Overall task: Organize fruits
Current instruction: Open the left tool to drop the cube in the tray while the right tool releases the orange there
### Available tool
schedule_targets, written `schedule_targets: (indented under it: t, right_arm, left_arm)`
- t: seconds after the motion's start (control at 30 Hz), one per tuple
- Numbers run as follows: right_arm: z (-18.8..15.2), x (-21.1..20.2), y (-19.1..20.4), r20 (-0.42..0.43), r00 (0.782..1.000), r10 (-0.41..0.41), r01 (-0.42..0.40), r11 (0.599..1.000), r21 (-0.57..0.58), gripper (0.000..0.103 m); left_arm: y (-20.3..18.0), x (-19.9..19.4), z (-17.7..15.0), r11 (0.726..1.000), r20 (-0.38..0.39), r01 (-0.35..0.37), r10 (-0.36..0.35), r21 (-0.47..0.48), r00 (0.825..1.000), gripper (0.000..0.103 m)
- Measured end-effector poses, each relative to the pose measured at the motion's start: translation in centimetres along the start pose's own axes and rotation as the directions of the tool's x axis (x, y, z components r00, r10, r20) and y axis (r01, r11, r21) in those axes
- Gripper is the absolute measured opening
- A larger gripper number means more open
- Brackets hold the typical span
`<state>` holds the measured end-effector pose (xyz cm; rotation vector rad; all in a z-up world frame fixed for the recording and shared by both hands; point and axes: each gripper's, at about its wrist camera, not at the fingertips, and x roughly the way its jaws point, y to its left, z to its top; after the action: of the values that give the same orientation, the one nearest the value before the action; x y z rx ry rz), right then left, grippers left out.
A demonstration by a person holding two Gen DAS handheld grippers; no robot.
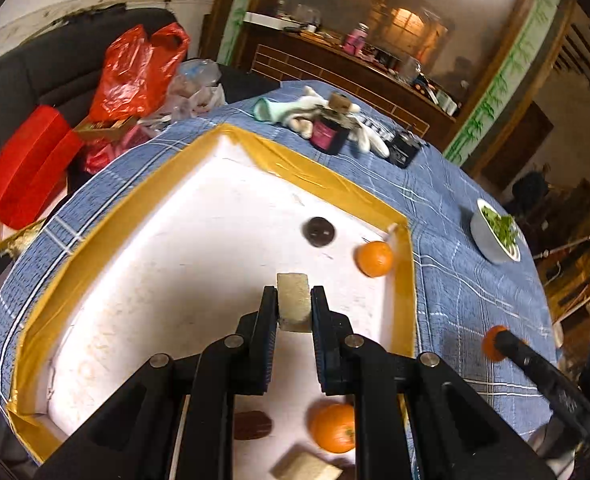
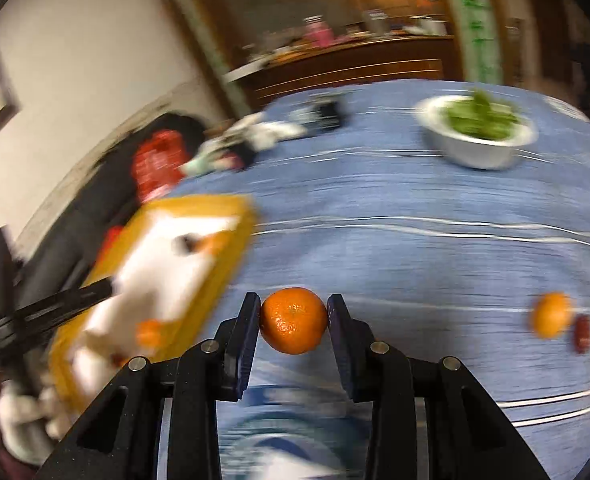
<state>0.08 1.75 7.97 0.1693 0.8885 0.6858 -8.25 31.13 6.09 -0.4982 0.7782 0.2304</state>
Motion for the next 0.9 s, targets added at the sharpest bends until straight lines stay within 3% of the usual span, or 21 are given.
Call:
schedule_targets:
  t: [0.13,0.27,0.43,0.57,0.63,0.77,0.9]
  right_arm:
    - [0.4,2.3,5.6,-0.072,0.987,0.143,-0.145,0.989,-0.027,0.039]
    - [0.0,4.8,9.7,-0.123,0.98,0.154,-0.164,0.983,-0.078,0.039]
    - [-0.4,7.7,11.8,-0.177,0.974,0.14,-0.158,0.983,-0.094,0.039]
    - [-0.8,9.0,12.8,-0.198,0.974,0.107,-0.133,0.984,-0.122,0.04]
    - [-1.0,9.2,13.3,-0.198,0.976,0.09,-0.119,0.983,-0.141,0.04]
    - [-1.0,9.1,13.7,-0.195,0.977,0.091,-0.119,0.984,-0.136,0.045]
    - [-1.1,8.1,13.5,-0.169,0.981,0.091,-0.114,0.985,-0.127,0.05]
  left_arm:
    - [1.7,0.3,0.0,0.999,-0.007,0.02,-0.021,-0.036,1.0,0.016]
    - [3.8,0.1,0.0,0.996,-0.011,0.042,-0.043,-0.078,0.999,0.016]
    - [5.3,-0.2,0.1,0.993,-0.013,0.071,-0.073,-0.095,0.997,0.018]
    - [5.9,-0.7,0.3,0.992,-0.003,0.071,-0.072,-0.102,0.997,0.047]
    - [6.2,-1.2,0.3,0.992,0.012,0.071,-0.07,-0.108,0.997,0.052]
    - [6.5,-2.3,0.5,0.99,0.025,0.061,-0.058,-0.127,0.998,0.074]
    - [6.2,-3.6,0.5,0.988,0.039,0.075,-0.07,-0.133,0.997,0.084]
